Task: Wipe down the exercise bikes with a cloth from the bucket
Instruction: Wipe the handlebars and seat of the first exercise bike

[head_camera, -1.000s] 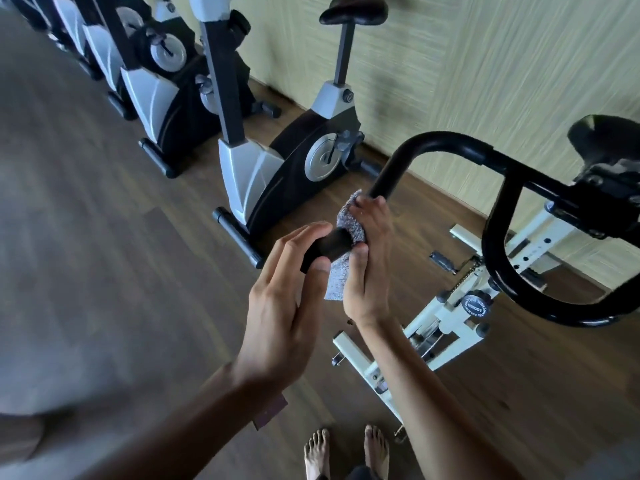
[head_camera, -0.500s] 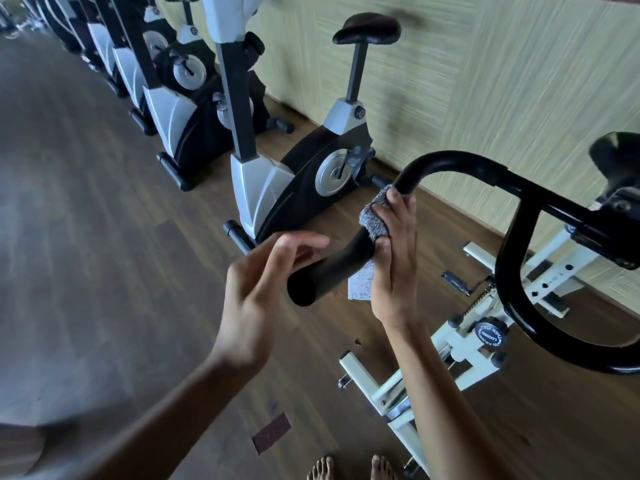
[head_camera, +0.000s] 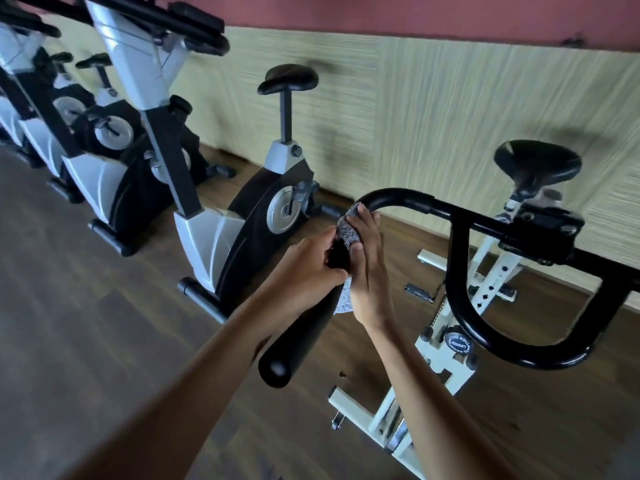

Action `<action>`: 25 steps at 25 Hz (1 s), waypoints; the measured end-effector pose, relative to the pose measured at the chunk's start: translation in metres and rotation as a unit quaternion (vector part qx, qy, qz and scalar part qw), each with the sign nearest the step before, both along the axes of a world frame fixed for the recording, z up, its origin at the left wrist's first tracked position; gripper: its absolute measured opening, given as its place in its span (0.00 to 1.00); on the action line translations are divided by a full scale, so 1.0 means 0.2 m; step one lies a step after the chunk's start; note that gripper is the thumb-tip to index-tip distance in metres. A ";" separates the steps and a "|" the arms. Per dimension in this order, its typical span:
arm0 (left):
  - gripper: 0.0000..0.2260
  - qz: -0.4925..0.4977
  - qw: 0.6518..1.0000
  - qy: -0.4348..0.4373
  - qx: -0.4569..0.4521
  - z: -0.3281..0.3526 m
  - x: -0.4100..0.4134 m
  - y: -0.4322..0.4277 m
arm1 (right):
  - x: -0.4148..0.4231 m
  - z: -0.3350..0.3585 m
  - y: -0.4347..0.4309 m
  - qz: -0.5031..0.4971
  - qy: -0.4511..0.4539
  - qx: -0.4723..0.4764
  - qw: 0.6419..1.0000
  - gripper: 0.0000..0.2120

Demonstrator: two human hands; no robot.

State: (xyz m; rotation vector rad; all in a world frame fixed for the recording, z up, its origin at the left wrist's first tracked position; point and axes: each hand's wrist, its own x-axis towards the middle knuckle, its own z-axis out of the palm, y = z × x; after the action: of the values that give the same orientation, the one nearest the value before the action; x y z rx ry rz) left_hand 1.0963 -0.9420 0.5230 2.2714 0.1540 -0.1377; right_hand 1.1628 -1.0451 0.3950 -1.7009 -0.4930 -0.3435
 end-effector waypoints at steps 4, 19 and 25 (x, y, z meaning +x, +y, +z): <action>0.23 0.001 0.998 -0.027 0.064 -0.01 0.08 -0.05 | 0.12 0.06 -0.02 -0.053 0.005 -0.105 0.993 0.25; 0.32 -0.086 0.987 -0.086 0.107 -0.11 0.28 -0.08 | 0.33 0.18 -0.14 -0.385 -0.041 -0.324 0.863 0.23; 0.31 -0.171 0.975 -0.115 0.080 -0.09 0.36 0.00 | 0.34 0.18 -0.11 -0.403 0.000 -0.326 0.855 0.20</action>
State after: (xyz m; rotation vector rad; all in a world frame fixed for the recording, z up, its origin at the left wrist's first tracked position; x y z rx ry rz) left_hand 1.1687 -0.9425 0.5042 2.4365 -0.3614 -0.0401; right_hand 1.2318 -1.0674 0.4310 -2.5355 0.1815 -0.8468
